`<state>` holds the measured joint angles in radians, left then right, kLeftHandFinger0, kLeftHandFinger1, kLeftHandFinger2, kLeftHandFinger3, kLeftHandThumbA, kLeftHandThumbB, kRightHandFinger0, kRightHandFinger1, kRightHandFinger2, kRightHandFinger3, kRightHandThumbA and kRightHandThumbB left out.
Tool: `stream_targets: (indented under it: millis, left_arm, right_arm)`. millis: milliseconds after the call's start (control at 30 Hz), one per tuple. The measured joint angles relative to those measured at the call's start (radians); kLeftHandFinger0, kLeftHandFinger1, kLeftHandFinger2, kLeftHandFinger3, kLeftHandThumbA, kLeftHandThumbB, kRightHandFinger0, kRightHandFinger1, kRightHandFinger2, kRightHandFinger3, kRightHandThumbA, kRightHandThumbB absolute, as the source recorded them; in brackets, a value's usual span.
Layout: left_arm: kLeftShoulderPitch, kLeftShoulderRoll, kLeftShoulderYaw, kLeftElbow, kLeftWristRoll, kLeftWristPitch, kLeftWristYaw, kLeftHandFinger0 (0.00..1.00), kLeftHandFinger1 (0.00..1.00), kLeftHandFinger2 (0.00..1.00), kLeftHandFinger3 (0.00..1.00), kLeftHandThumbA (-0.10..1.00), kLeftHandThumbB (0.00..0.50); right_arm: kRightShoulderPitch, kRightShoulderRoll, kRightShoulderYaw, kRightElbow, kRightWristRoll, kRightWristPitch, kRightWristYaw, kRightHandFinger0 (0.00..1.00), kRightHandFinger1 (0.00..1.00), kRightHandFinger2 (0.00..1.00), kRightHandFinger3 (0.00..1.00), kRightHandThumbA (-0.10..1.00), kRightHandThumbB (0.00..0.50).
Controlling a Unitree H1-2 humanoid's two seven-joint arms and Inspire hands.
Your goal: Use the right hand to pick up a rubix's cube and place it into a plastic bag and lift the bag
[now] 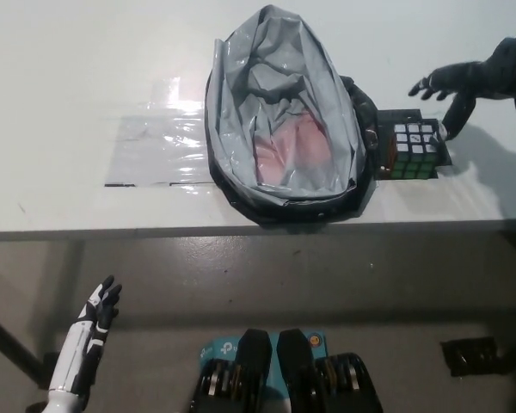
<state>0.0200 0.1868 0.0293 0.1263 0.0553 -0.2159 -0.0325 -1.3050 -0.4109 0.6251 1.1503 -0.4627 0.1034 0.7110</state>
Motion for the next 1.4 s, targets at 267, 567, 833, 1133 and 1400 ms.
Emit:
stream_targets:
  millis: [267,567,833,1133,1400]
  left_arm:
    - [0.0,0.0,0.0,0.0,0.001,-0.002,-0.005,1.0,1.0,1.0,1.0,0.98,0.176]
    - [-0.002,0.0,0.0,-0.001,0.0,-0.002,-0.005,1.0,1.0,1.0,1.0,0.99,0.173]
    - [-0.002,0.0,0.0,0.0,0.0,-0.003,-0.005,1.0,1.0,1.0,1.0,0.99,0.182]
    - [-0.004,0.0,0.0,-0.011,0.001,-0.003,-0.006,1.0,1.0,1.0,1.0,0.99,0.18]
    - [-0.007,0.0,0.0,-0.011,0.001,-0.003,-0.006,1.0,1.0,1.0,1.0,1.0,0.174]
  right_arm:
    - [-0.015,0.029,0.008,0.039,-0.027,-0.018,0.001,1.0,1.0,1.0,1.0,0.83,0.5]
    - [-0.016,0.05,0.009,0.055,-0.042,-0.034,0.006,1.0,1.0,1.0,1.0,0.78,0.5]
    - [-0.017,0.054,0.009,0.077,-0.05,-0.051,0.008,1.0,1.0,1.0,1.0,0.77,0.5]
    - [-0.016,0.064,0.013,0.094,-0.069,-0.062,0.007,1.0,1.0,1.0,1.0,0.8,0.5]
    - [-0.016,0.065,0.025,0.116,-0.091,-0.081,0.006,1.0,1.0,1.0,1.0,0.81,0.5]
